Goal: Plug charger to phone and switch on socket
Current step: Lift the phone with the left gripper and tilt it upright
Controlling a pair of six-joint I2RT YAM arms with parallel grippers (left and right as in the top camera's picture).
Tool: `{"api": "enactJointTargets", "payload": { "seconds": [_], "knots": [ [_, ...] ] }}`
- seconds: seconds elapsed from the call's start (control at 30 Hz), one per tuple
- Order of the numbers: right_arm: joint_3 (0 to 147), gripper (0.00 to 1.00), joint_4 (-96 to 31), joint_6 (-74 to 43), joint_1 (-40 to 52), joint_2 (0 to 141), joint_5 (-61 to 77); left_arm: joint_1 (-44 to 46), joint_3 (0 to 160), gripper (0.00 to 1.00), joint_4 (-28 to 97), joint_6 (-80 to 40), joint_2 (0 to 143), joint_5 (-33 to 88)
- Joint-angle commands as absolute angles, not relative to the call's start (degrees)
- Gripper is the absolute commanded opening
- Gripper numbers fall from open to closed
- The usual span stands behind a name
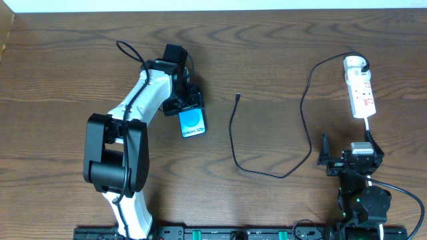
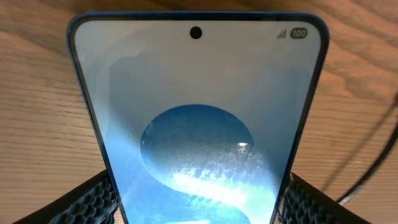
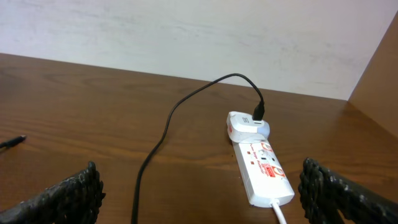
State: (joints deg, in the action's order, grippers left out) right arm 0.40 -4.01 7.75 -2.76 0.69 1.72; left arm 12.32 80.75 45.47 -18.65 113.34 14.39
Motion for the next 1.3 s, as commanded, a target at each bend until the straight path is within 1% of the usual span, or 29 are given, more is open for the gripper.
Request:
{"api": "enactJointTargets", "payload": {
  "seconds": [0.0,0.17,0.3,0.53,0.7,0.87,1.1,1.27],
  "knots": [
    [0.32,0.99,-4.23,6.9,-2.15,0.34,1.87,12.19,82.54,0.74,45.32,-23.53,111.44,18.39],
    [0.32,0.99,-4.23,6.9,-2.15,0.34,1.87,11.97,82.54,0.74,45.3,-26.15,111.33,21.63],
    [0.32,0.99,-4.23,6.9,-2.15,0.34,1.87,10.57,82.54,0.74,45.3,-29.89,111.24,27.55],
    [0.32,0.99,-4.23,6.9,-2.15,0.34,1.87,5.45,82.54,0.69,45.3,-36.62,111.2,43.99],
    [0.32,0.99,-4.23,6.9,-2.15,0.34,1.87,2.22,82.54,0.69,45.3,-42.22,111.2,53.69],
    [0.32,0.99,-4.23,6.9,-2.15,0.34,1.87,0.84,82.54,0.69,45.28,-47.88,111.2,62.72],
    [0.32,0.99,-4.23,6.87,-2.15,0.34,1.87,0.78,82.54,0.69,45.3,-56.16,111.2,71.94],
    [0.32,0.99,-4.23,6.9,-2.15,0.34,1.87,0.78,82.54,0.68,45.3,-63.33,111.2,74.59]
  ]
}}
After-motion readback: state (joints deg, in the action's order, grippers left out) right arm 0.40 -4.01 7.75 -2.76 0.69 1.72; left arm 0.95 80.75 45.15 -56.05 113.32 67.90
